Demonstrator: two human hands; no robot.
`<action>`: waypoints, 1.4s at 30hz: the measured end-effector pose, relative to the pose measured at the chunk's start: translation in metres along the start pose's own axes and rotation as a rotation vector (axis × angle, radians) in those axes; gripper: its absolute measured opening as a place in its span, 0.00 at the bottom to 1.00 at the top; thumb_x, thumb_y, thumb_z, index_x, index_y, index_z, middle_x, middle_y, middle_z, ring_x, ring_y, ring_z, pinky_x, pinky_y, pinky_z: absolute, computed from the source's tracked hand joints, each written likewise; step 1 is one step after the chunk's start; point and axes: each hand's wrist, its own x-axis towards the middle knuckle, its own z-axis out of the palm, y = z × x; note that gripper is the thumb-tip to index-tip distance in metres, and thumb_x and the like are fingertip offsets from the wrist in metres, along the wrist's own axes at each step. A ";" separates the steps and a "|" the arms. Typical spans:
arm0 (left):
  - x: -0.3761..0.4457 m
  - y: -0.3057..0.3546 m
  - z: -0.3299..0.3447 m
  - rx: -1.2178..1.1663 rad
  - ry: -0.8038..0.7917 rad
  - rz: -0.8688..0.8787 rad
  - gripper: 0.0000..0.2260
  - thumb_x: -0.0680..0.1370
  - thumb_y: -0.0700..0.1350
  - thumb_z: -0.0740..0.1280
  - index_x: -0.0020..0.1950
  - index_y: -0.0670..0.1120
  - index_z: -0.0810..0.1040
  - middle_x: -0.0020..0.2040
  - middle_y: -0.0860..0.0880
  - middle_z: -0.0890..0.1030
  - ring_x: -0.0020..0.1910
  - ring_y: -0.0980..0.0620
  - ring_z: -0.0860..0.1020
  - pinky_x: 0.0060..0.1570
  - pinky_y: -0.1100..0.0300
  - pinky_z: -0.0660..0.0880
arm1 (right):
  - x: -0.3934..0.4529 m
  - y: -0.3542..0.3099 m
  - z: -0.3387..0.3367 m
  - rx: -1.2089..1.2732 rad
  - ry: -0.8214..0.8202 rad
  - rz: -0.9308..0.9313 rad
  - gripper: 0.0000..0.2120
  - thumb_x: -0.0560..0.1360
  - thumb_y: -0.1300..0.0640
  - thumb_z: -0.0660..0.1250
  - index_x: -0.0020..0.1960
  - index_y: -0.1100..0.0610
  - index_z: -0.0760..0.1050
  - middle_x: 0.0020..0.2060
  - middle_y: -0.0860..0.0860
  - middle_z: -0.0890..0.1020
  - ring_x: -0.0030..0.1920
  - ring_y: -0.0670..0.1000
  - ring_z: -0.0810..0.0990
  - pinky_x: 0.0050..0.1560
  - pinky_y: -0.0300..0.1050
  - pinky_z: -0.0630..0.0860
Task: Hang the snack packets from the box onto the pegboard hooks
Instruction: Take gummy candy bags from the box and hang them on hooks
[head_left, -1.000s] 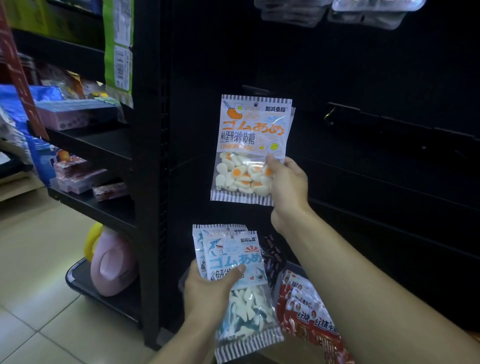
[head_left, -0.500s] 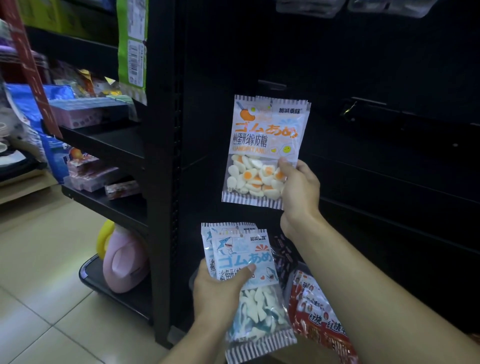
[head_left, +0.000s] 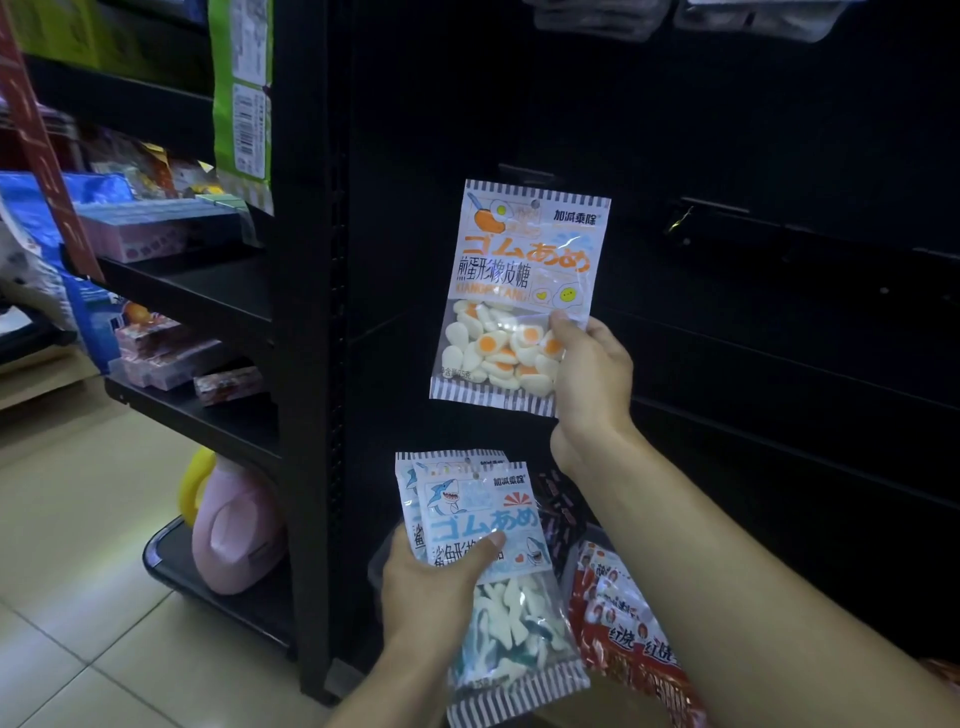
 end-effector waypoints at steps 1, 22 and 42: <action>0.000 0.000 0.000 -0.003 0.006 0.002 0.21 0.70 0.42 0.84 0.57 0.51 0.78 0.43 0.51 0.89 0.39 0.47 0.90 0.47 0.45 0.86 | 0.000 0.000 0.000 0.000 -0.001 0.003 0.05 0.82 0.55 0.68 0.53 0.54 0.83 0.49 0.53 0.89 0.53 0.57 0.88 0.60 0.61 0.82; -0.001 0.002 0.000 -0.017 -0.021 -0.005 0.22 0.71 0.41 0.83 0.59 0.51 0.78 0.43 0.51 0.90 0.39 0.47 0.89 0.44 0.47 0.86 | 0.006 0.001 0.007 -0.018 0.029 0.079 0.05 0.82 0.55 0.68 0.49 0.52 0.82 0.50 0.54 0.88 0.52 0.57 0.88 0.59 0.59 0.83; -0.002 0.005 -0.003 -0.039 -0.061 0.043 0.22 0.69 0.43 0.84 0.59 0.51 0.79 0.49 0.51 0.90 0.45 0.47 0.90 0.49 0.47 0.86 | -0.037 0.071 -0.104 -0.486 -0.173 0.139 0.25 0.73 0.42 0.76 0.67 0.47 0.76 0.59 0.43 0.82 0.58 0.44 0.82 0.54 0.40 0.77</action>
